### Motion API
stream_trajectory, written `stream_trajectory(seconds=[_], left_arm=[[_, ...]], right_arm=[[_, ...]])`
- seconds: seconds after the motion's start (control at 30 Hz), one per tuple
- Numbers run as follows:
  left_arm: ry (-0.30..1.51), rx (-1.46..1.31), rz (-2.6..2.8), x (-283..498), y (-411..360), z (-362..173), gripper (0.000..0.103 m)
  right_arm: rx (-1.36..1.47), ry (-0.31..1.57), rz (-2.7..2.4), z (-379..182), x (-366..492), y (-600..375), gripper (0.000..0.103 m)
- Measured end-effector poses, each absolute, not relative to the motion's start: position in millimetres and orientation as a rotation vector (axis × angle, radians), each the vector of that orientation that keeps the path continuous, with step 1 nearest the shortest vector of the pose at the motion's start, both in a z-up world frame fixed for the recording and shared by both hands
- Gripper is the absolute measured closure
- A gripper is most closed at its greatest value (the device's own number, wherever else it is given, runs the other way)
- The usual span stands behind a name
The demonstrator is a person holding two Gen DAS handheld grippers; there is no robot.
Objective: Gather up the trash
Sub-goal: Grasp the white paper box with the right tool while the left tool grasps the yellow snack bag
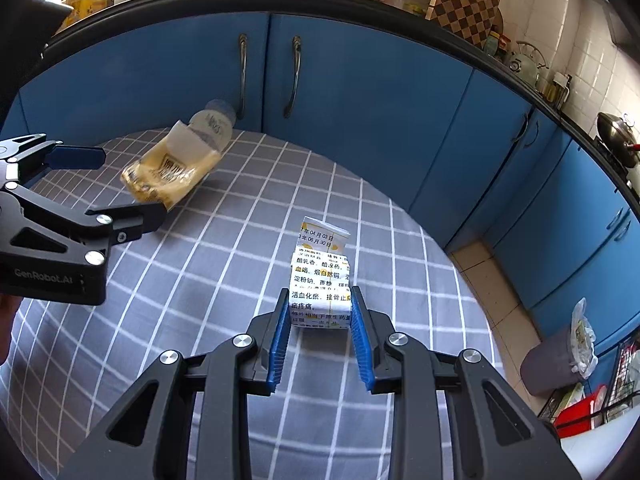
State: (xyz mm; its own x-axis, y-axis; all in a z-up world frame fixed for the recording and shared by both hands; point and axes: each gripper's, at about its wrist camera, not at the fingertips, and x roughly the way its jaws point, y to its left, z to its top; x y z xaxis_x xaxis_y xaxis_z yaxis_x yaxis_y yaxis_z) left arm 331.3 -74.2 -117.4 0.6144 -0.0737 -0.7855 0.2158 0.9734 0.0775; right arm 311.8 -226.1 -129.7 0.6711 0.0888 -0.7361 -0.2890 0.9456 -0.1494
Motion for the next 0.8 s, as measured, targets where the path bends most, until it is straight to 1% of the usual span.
stream_trajectory(seconds=[0.47, 0.8], left_arm=[[0.905, 0.199, -0.150, 362, -77, -129, 0.004], [0.913, 0.218, -0.157, 381, -83, -136, 0.004]], right_arm=[[-0.265, 0.805, 0.234, -129, 352, -223, 0.075], [-0.274, 0.807, 0.235, -131, 363, -222, 0.075]])
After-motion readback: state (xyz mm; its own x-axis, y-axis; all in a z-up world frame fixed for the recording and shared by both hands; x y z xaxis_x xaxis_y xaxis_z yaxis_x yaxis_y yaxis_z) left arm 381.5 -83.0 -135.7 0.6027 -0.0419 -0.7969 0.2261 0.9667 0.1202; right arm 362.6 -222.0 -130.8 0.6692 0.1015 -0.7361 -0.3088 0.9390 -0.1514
